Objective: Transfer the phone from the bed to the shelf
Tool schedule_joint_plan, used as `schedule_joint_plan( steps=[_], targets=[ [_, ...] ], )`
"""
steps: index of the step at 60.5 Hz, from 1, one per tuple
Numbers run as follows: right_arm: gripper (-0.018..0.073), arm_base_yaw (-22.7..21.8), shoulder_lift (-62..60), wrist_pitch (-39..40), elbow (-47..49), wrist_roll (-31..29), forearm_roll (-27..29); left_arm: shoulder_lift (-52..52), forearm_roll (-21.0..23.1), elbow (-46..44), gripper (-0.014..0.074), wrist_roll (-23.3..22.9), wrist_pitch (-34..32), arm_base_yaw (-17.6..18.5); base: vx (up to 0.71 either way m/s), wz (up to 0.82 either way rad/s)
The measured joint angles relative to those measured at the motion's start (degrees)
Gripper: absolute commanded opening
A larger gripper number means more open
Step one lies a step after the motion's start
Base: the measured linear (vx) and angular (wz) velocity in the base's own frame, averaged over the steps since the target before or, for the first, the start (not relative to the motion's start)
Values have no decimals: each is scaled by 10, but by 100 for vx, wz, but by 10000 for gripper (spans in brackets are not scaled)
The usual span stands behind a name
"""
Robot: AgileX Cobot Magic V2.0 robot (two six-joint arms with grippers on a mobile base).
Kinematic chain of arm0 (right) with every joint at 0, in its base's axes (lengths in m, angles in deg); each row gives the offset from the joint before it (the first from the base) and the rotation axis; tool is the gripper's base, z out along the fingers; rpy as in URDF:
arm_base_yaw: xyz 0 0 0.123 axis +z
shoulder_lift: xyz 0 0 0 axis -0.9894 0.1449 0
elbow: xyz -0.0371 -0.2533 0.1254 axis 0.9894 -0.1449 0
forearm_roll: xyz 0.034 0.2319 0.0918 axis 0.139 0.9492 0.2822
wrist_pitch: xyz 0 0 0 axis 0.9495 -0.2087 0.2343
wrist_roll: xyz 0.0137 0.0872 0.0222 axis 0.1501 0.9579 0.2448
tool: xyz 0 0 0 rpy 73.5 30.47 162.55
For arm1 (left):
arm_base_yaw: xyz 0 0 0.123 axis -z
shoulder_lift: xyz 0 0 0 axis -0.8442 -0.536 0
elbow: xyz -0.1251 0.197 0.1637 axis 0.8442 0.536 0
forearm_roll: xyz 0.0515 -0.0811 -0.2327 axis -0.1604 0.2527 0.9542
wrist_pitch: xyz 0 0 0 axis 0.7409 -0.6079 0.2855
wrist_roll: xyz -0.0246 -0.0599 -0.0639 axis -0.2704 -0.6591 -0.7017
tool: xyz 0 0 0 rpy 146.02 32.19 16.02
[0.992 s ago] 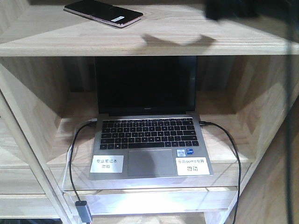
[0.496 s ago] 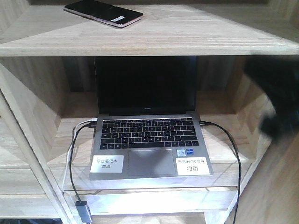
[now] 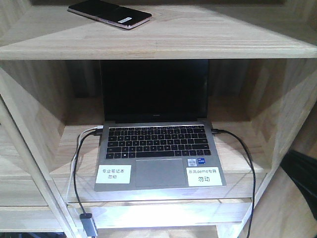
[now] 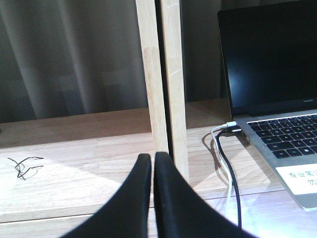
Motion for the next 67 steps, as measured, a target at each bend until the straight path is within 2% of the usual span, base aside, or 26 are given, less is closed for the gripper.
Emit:
schedule_joint_plan(
  steps=[55,62,67],
  targets=[
    [-4,0,-18,26,-15,0,8,0,0,0,1,0,0,0,0,0],
    [-4,0,-18,36,-15,19,-31,0,0,0,1,0,0,0,0,0],
    [-4,0,-18,38,-15,86,-102,0,0,0,1,0,0,0,0,0]
  ],
)
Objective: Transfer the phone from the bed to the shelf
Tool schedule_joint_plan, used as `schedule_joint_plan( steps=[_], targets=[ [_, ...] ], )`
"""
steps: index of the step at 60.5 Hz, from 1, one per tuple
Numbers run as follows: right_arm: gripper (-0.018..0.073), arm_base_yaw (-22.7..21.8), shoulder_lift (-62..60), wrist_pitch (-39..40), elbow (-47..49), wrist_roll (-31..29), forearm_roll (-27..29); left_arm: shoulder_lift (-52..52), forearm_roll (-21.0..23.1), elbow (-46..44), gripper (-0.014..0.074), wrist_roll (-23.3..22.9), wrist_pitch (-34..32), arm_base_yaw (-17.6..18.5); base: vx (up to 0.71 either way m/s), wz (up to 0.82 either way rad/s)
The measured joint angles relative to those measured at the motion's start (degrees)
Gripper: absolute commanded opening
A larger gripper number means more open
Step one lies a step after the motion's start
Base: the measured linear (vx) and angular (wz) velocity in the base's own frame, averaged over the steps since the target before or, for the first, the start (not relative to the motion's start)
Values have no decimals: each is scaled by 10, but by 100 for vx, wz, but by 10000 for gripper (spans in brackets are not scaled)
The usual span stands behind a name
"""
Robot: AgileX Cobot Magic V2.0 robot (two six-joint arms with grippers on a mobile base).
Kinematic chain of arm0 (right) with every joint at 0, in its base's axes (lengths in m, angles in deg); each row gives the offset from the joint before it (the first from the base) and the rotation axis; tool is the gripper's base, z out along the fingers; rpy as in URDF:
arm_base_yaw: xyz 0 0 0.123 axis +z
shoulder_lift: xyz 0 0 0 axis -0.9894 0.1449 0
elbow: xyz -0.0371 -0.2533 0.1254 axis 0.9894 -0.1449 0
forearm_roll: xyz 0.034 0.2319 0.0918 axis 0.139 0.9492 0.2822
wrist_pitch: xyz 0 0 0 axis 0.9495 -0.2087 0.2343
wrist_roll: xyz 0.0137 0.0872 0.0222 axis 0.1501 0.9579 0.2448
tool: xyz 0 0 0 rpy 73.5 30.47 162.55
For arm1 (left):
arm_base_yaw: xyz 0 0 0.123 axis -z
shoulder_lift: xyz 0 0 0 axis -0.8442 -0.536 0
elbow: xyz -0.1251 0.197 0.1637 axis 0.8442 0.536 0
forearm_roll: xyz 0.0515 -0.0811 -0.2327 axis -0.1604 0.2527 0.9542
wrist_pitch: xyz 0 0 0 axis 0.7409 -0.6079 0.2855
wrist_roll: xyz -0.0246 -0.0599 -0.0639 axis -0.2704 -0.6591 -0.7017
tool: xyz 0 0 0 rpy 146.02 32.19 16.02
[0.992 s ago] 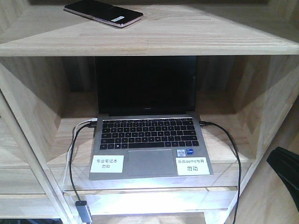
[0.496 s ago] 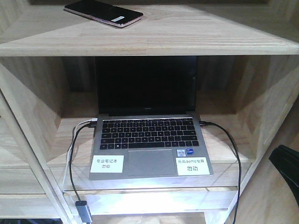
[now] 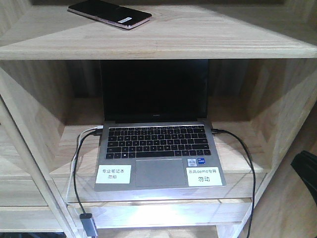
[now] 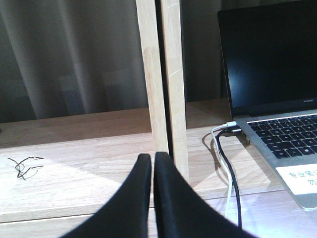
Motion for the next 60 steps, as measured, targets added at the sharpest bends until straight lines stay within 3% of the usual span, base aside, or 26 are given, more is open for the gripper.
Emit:
schedule_joint_plan(
  steps=[10,16,23,43,60],
  targets=[
    [-4,0,0,-1,0,208,-214,0,0,0,1,0,0,0,0,0],
    [-4,0,0,-2,0,282,-287,0,0,0,1,0,0,0,0,0],
    [-4,-18,0,-5,0,307,-310,0,0,0,1,0,0,0,0,0],
    [-4,-162,-85,-14,-68,325,-317,0,0,0,1,0,0,0,0,0],
    [-4,-199,-186,-16,-184,340,-332,0,0,0,1,0,0,0,0,0]
  ],
)
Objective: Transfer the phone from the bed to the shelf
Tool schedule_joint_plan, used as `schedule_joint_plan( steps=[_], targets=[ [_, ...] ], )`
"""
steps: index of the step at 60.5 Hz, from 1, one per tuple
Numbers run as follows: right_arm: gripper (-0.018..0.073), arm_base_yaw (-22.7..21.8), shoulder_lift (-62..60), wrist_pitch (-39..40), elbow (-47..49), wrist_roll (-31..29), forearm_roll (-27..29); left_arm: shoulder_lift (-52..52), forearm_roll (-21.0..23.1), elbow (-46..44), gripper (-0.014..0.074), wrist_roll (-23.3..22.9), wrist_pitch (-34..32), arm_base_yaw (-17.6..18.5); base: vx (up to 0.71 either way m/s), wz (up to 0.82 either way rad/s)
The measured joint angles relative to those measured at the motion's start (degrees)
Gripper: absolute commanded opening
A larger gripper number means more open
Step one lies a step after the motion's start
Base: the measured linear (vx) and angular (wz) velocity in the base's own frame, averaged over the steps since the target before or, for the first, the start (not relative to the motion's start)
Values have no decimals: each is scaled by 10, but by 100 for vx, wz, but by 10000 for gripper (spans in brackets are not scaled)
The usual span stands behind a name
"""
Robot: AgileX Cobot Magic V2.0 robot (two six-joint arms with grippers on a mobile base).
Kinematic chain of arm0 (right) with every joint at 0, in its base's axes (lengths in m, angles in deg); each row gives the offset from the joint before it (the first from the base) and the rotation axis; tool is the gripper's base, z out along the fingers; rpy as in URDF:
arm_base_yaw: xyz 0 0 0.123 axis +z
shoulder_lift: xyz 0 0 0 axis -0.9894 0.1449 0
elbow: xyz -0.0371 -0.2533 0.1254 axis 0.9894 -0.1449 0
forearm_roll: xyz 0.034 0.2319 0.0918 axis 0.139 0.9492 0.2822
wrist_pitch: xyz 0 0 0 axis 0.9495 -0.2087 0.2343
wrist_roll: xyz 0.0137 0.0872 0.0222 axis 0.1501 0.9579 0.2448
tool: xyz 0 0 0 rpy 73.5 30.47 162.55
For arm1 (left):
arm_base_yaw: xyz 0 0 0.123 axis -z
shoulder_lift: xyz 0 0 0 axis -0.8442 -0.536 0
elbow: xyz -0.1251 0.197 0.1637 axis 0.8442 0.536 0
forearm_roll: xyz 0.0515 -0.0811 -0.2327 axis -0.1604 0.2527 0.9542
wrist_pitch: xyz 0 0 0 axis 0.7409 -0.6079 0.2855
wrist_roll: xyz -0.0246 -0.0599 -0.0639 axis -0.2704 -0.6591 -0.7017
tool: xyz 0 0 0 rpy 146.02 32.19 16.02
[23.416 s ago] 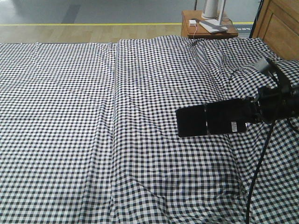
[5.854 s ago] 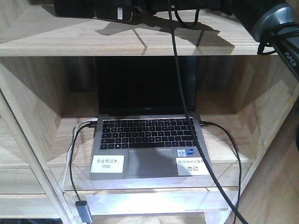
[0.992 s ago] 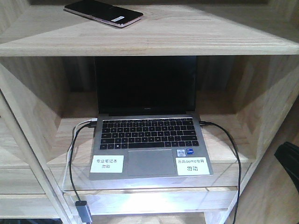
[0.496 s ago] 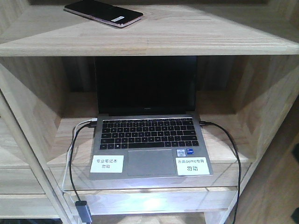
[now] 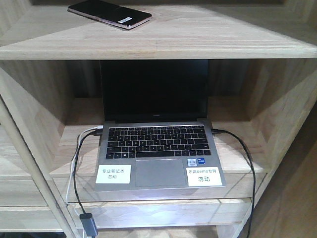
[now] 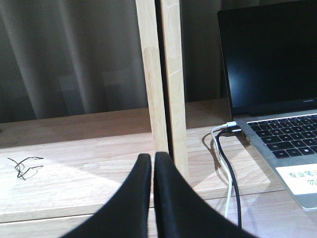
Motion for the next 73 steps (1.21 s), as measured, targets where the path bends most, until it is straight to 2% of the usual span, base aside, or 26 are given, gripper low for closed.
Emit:
schedule_joint_plan(
  steps=[11,20,73],
  targets=[
    [-4,0,-9,-2,-10,20,-47,0,0,0,1,0,2,0,0,0],
    [-4,0,-9,2,-10,25,-63,0,0,0,1,0,3,0,0,0],
    [-4,0,-9,8,-10,25,-65,0,0,0,1,0,3,0,0,0]
  ],
)
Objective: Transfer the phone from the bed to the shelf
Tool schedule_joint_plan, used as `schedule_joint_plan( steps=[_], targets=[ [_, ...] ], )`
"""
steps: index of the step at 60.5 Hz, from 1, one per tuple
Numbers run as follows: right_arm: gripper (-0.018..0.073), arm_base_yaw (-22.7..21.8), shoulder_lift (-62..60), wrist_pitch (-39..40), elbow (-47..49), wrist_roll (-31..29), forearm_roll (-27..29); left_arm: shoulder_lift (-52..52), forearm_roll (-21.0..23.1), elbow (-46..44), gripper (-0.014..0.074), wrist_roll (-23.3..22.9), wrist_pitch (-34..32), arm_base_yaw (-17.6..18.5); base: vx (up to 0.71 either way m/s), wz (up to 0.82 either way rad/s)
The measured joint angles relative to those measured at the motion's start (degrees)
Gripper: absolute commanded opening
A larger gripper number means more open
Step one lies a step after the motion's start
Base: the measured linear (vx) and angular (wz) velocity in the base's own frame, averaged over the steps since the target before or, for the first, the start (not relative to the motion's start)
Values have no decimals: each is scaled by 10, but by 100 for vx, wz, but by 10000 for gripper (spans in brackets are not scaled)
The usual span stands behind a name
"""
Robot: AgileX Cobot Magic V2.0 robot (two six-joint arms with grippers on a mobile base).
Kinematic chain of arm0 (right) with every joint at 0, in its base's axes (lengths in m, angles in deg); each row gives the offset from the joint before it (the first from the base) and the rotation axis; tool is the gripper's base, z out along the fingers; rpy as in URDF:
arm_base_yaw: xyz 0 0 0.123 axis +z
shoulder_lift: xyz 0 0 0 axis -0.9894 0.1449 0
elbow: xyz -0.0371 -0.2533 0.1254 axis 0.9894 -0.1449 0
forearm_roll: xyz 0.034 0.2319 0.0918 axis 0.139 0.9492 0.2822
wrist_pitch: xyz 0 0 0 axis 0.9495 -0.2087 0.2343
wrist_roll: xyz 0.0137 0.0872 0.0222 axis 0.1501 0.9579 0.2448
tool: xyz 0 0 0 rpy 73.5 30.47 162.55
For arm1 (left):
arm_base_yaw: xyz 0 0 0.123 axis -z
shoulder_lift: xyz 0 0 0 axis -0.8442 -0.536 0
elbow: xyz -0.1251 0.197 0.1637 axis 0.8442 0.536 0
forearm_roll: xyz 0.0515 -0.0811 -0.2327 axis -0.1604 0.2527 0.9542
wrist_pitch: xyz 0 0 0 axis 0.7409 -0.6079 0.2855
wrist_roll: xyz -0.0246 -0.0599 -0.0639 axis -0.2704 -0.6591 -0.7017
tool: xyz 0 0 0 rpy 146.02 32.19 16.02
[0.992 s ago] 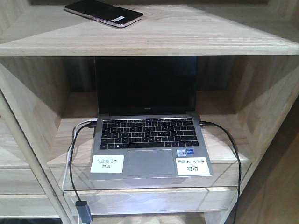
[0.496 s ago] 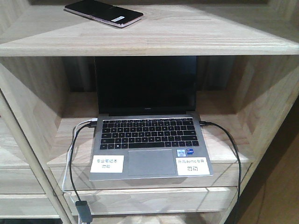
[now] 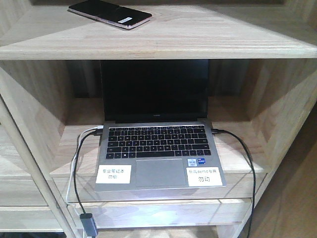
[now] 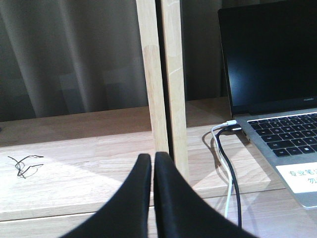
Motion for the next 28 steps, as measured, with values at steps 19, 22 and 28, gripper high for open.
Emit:
schedule_joint_plan(
  steps=[19,22,28],
  targets=[
    [-4,0,0,0,0,0,0,0,0,0,1,0,0,0,0,0],
    [-4,0,0,0,0,0,0,0,0,0,1,0,0,0,0,0],
    [-4,0,0,0,0,0,0,0,0,0,1,0,0,0,0,0]
  ],
)
